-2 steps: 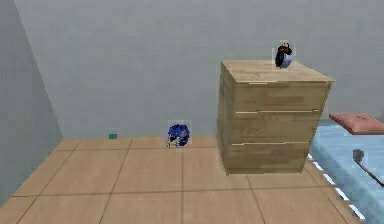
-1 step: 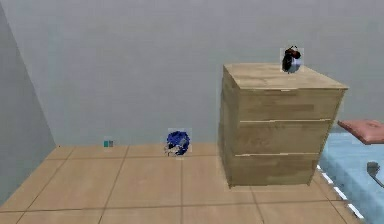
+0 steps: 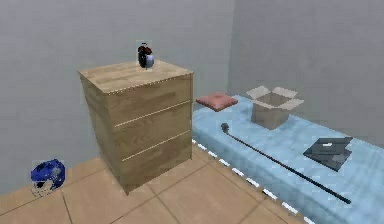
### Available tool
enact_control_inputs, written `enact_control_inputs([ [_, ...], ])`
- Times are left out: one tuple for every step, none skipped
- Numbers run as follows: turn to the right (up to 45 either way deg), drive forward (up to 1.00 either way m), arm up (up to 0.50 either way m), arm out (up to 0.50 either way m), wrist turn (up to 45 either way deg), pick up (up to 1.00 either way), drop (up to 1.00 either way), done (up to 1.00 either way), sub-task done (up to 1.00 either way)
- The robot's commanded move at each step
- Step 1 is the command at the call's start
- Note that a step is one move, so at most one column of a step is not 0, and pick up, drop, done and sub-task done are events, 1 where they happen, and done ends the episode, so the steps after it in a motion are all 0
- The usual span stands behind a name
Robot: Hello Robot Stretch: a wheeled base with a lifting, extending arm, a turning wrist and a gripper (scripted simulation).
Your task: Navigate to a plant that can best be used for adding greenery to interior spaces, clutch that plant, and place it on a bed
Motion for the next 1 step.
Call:
enact_control_inputs([
  [3.0, 0.00, 0.00, 0.00, 0.0, 0.00, 0.00, 0.00, 0.00],
])
